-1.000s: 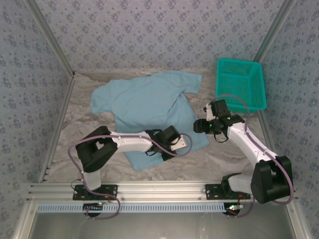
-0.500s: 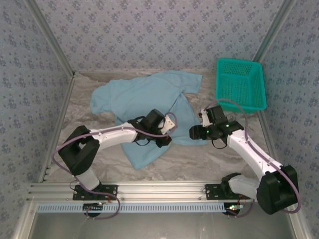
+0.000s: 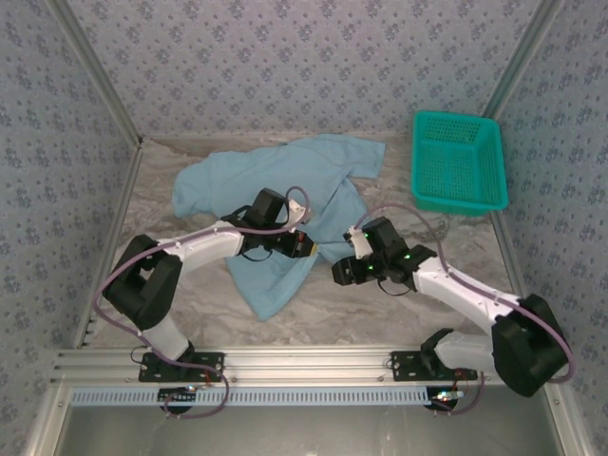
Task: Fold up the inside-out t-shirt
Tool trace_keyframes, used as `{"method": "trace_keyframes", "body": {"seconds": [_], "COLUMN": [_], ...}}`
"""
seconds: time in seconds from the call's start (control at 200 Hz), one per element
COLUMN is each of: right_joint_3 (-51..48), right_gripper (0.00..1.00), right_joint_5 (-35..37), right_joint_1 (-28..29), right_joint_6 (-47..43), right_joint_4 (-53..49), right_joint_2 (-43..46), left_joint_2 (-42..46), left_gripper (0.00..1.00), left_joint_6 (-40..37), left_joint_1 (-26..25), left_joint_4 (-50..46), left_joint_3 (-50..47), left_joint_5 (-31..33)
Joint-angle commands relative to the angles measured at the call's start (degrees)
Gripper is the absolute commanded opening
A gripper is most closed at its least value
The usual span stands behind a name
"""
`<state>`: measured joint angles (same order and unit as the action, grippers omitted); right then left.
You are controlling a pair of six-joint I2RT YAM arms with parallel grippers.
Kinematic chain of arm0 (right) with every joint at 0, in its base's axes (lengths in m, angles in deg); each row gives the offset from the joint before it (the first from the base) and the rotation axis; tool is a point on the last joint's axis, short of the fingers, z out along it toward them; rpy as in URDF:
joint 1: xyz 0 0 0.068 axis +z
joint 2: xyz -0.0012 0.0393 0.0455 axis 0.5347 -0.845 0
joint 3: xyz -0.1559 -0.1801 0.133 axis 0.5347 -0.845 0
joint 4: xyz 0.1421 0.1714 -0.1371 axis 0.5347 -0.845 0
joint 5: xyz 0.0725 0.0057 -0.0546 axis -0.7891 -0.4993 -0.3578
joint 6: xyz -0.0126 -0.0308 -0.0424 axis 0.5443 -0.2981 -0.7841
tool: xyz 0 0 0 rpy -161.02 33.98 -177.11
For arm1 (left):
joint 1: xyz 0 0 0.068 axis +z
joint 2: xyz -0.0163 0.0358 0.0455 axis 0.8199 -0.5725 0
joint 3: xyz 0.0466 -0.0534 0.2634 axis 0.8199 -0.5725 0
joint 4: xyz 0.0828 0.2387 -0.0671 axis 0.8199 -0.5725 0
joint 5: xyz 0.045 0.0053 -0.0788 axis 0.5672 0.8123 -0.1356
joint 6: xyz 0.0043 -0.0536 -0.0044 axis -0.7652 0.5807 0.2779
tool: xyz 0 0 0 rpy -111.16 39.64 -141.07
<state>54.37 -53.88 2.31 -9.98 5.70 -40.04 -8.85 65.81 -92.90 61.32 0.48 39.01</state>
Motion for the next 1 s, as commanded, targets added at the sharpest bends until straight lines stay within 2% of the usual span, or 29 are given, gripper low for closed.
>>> {"method": "trace_keyframes", "body": {"seconds": [0.0, 0.18, 0.24, 0.3, 0.43, 0.54, 0.725, 0.839, 0.994], "right_joint_3": [-0.8, -1.9, -1.8, -1.8, -0.9, 1.2, 2.9, 2.3, 1.0], "right_gripper": [0.49, 0.46, 0.42, 0.37, 0.27, 0.23, 0.23, 0.23, 0.23], "right_joint_5": [0.5, 5.9, 7.9, 9.4, 11.8, 11.5, 10.3, 9.1, 8.5], "right_joint_1": [1.3, 1.4, 0.4, -0.9, -2.2, -2.9, -4.0, -5.0, -6.3], "right_joint_6": [5.1, 9.7, 9.5, 9.1, 9.3, 9.4, 8.5, 8.5, 8.4], "right_joint_4": [10.4, 18.8, 20.5, 22.8, 26.8, 27.6, 26.1, 25.6, 24.9], "right_joint_2": [-5.4, -13.4, -13.7, -13.3, -14.2, -16.8, -18.8, -17.8, -15.8], "left_joint_2": [-0.5, -2.2, -2.6, -2.7, -1.0, 3.2, 6.9, 2.4, -5.6], "left_gripper": [0.00, 0.00, 0.05, 0.07, 0.31, 0.47, 0.64, 0.70, 0.71], "left_joint_6": [3.6, 3.6, 2.9, 1.8, 0.2, -2.5, -8.0, -12.5, -14.0], "left_joint_1": [0.8, 1.3, 1.4, 1.3, 0.7, -2.4, -9.9, -13.6, -15.0], "left_joint_4": [1.1, -0.2, -1.8, -3.5, -5.1, -4.0, -5.1, -10.4, -12.8], "left_joint_3": [0.3, 0.2, 0.5, 0.9, 0.7, -2.2, -4.9, -1.8, 4.0], "left_joint_5": [-4.4, -1.6, 2.4, 7.8, 18.3, 27.0, 32.6, 40.1, 47.4]}}
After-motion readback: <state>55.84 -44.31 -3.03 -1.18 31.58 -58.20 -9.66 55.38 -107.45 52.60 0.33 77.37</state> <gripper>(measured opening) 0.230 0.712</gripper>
